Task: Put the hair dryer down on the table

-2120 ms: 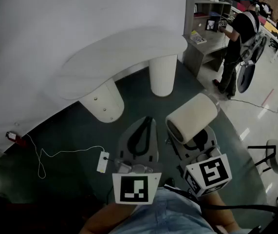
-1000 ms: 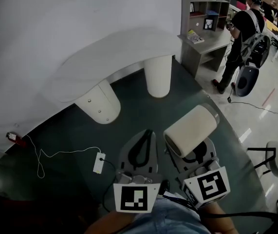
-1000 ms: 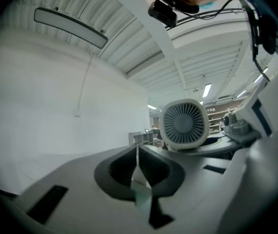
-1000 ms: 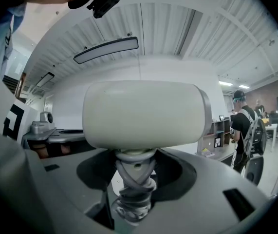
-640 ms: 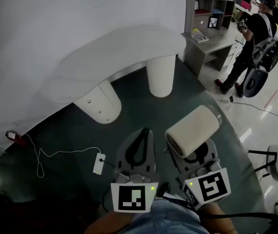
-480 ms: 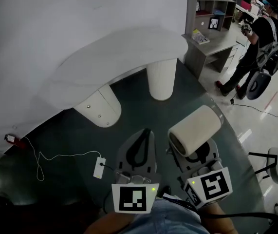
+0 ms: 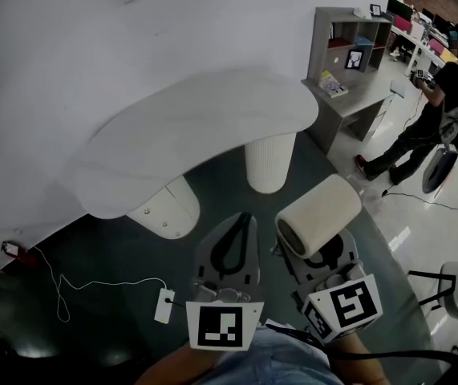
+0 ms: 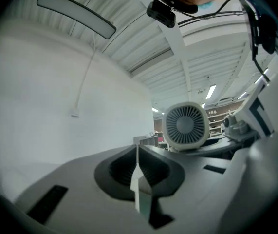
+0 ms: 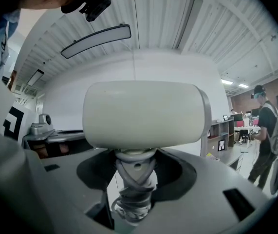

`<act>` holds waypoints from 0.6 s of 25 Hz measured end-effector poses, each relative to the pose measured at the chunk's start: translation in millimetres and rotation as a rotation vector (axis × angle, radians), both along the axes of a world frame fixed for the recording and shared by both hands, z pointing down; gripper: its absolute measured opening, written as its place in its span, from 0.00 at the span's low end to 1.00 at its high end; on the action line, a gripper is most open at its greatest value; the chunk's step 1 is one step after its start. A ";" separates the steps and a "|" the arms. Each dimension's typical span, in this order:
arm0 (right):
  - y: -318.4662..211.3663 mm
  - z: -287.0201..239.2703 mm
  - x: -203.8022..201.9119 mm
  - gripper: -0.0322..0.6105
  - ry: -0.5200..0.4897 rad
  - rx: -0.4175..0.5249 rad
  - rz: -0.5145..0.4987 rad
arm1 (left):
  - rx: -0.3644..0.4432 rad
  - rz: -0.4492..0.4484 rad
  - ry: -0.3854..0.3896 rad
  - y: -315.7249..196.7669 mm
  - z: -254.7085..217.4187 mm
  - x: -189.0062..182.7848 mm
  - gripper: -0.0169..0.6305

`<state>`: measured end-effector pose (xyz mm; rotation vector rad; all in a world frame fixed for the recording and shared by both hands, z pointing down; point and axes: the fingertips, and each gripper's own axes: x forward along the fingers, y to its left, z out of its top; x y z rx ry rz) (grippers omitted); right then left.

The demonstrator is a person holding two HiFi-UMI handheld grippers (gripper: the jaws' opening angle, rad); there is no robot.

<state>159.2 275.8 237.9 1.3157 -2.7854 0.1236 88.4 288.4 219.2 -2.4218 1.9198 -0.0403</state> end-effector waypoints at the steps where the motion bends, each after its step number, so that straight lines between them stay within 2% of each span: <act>1: -8.1 -2.2 -3.9 0.40 -0.003 0.007 0.002 | 0.010 0.006 -0.008 -7.6 -2.3 -3.5 0.05; 7: -39.0 -12.8 -24.5 0.40 -0.019 0.041 0.027 | 0.023 0.030 -0.001 -35.3 -6.2 -24.2 0.05; 11: -52.4 -11.5 -23.5 0.40 -0.011 0.040 0.043 | 0.023 0.046 -0.011 -48.8 -2.7 -26.1 0.05; 15: -65.1 -6.8 -23.1 0.40 0.002 0.033 0.059 | -0.011 0.047 0.001 -62.8 7.6 -28.7 0.05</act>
